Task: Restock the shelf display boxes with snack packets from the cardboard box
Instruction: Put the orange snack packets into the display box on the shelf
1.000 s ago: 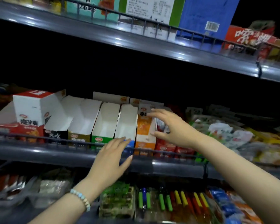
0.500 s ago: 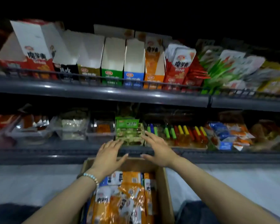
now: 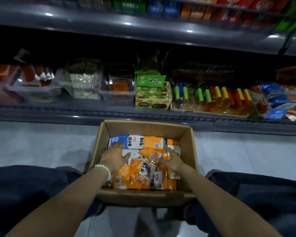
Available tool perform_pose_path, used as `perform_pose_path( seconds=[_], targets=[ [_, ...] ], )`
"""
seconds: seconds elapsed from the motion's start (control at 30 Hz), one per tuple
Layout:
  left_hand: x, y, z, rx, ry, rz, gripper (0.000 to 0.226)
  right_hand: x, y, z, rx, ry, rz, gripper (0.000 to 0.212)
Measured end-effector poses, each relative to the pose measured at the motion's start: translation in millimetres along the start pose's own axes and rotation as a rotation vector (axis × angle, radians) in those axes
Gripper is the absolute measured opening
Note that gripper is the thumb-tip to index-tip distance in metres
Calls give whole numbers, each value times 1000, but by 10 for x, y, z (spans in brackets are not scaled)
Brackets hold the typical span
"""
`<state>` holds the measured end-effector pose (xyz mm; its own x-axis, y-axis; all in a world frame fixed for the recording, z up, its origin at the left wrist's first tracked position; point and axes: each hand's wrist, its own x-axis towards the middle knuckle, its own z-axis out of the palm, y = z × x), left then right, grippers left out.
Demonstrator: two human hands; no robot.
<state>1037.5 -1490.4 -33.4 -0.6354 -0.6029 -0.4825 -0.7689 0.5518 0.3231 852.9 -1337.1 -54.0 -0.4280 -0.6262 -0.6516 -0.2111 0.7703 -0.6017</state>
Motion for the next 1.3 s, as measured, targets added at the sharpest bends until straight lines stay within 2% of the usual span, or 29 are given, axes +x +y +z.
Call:
perform_pose_path(
  seconds=[0.1, 0.23, 0.37, 0.43, 0.6, 0.77, 0.83, 0.93, 1.0, 1.07, 1.13, 1.17, 1.23, 1.3],
  targets=[
    [76, -71, 136, -19, -61, -15, 63, 116, 81, 81, 154, -3, 74, 72],
    [245, -115, 284, 5, -154, -36, 65, 340, 99, 155, 187, 36, 106, 69],
    [414, -41, 330, 24, -215, -39, 64, 513, 107, 202, 370, 146, 222, 46],
    [507, -1, 363, 23, -234, -15, 63, 566, 137, 234, 475, 187, 295, 42],
    [757, 94, 522, 57, -279, 57, 63, 662, 310, 334, 711, 173, 442, 32],
    [889, 169, 718, 132, -311, 95, 65, 672, 359, 338, 919, 121, 454, 20],
    [833, 177, 749, 145, -318, 121, 65, 703, 339, 351, 978, 105, 472, 30],
    [671, 171, 810, 177, -332, 223, 64, 731, 297, 373, 1043, 167, 536, 63],
    [587, 138, 823, 170, -327, 275, 62, 689, 307, 357, 1060, 197, 568, 66],
    [530, 83, 796, 154, -307, 289, 60, 633, 331, 316, 1011, 187, 527, 48],
    [485, 12, 755, 133, -287, 238, 62, 570, 346, 254, 941, 174, 441, 28],
    [468, -27, 732, 119, -278, 191, 63, 541, 350, 216, 902, 150, 401, 25],
    [442, -94, 703, 78, -262, 96, 63, 492, 351, 171, 800, 29, 342, 28],
    [410, -129, 681, 22, -238, 42, 63, 421, 314, 190, 590, -86, 323, 39]
  ],
)
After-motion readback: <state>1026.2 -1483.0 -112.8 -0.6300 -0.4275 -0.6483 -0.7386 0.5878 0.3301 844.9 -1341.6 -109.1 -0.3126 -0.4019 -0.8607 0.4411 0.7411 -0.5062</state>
